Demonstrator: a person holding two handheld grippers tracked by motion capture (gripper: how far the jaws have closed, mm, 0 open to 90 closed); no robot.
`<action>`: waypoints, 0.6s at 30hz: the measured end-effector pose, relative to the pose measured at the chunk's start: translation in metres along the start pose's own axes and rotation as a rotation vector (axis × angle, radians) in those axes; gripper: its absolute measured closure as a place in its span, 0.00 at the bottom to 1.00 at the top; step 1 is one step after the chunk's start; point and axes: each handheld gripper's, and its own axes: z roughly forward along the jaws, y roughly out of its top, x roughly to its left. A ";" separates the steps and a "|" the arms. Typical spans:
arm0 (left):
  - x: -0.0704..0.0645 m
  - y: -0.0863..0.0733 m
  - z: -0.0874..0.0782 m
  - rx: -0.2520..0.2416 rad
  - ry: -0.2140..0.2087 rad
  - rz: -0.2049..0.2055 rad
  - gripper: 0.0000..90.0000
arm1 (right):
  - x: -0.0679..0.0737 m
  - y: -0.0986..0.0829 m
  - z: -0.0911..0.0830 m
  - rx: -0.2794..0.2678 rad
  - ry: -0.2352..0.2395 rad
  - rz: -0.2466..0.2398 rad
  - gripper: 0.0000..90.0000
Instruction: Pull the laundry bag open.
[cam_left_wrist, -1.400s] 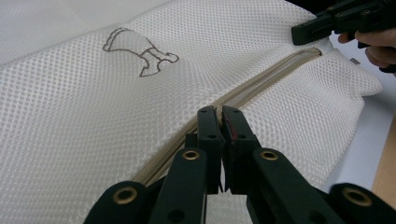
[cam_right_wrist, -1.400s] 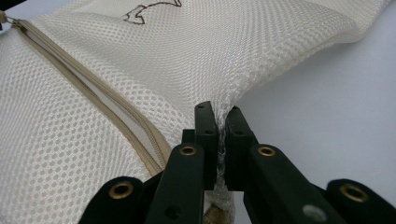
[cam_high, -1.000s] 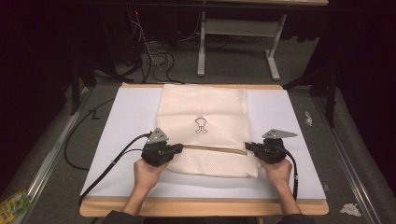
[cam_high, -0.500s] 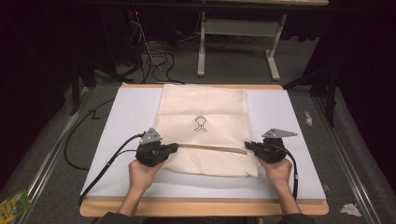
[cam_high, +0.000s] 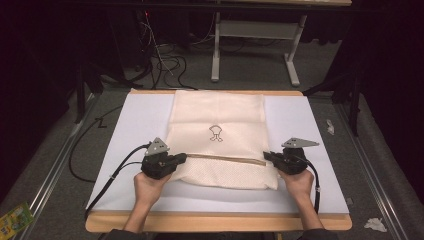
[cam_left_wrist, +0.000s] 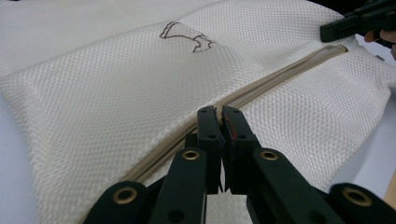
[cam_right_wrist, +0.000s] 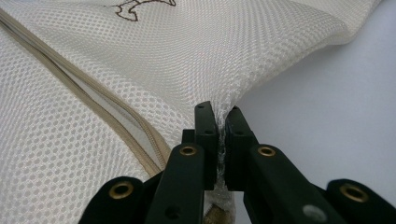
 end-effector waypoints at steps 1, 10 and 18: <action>0.001 0.000 -0.001 -0.003 0.005 0.000 0.97 | 0.000 0.000 0.000 0.001 -0.001 -0.002 0.98; 0.003 0.002 -0.001 -0.009 0.009 -0.008 0.97 | 0.002 0.001 0.000 -0.008 -0.006 -0.001 0.98; 0.005 0.003 0.002 -0.004 -0.004 -0.011 0.97 | -0.001 0.002 -0.003 -0.007 -0.011 -0.004 0.98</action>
